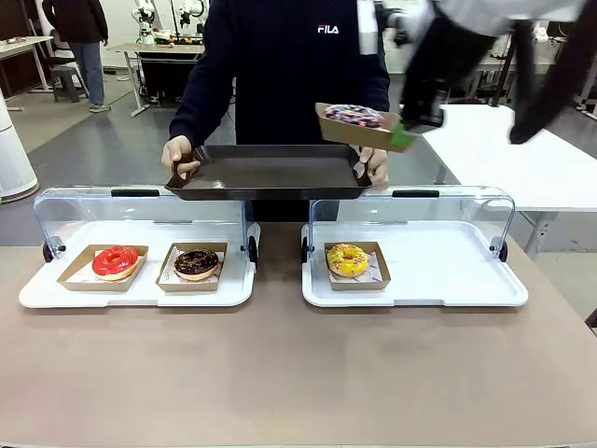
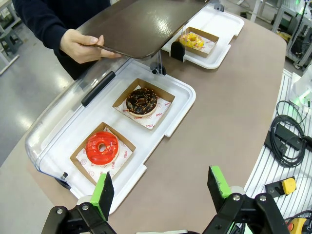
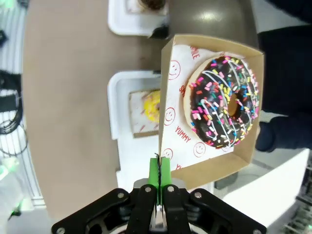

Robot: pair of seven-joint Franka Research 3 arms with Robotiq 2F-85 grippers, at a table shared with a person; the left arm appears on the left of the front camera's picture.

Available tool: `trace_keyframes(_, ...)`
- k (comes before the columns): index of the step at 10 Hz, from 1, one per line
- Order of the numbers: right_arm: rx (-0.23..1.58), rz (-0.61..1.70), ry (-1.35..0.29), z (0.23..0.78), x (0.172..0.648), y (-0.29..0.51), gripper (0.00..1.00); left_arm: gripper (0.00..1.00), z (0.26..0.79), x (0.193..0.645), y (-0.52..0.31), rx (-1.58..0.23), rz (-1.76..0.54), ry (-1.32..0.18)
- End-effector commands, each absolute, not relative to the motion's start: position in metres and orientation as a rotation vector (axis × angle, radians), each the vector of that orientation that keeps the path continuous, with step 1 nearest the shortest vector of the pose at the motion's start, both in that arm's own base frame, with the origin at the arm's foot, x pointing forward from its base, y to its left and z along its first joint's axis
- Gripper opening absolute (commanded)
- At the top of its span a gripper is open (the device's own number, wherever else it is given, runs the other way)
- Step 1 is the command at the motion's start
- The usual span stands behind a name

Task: Provide the desired donut to the person.
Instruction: Place the picked Paper togo box onto the Handle tray extended by the person.

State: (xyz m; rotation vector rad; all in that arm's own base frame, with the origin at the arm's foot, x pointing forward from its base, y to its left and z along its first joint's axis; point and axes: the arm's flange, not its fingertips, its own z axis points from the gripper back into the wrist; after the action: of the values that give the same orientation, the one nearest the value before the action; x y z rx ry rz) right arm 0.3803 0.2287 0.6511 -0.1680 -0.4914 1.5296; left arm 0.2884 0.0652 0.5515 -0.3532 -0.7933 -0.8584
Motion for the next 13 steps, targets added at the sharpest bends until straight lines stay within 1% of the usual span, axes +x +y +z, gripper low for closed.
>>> trace_keyframes(1,-0.278,1.410,-0.512,0.651,0.412,0.267,0.01,1.00,0.551,0.289,0.066,-0.363,-0.851,-0.796)
trace_keyframes(3,-0.275,1.444,-0.526,0.620,0.446,0.307,0.01,1.00,0.551,0.289,0.066,-0.363,-0.851,-0.796)
trace_keyframes(4,-0.316,1.451,-0.506,0.604,0.457,0.320,0.01,1.00,0.551,0.289,0.066,-0.363,-0.851,-0.796)
trace_keyframes(7,-0.384,1.492,-0.454,0.560,0.488,0.322,0.01,1.00,0.551,0.289,0.066,-0.363,-0.851,-0.796)
trace_keyframes(8,-0.409,1.504,-0.447,0.552,0.492,0.319,0.01,1.00,0.551,0.289,0.066,-0.363,-0.851,-0.796)
trace_keyframes(9,-0.389,1.526,-0.419,0.545,0.495,0.316,0.01,1.00,0.551,0.289,0.066,-0.363,-0.851,-0.796)
trace_keyframes(13,-0.373,1.567,-0.425,0.529,0.501,0.311,0.01,1.00,0.551,0.289,0.066,-0.363,-0.851,-0.796)
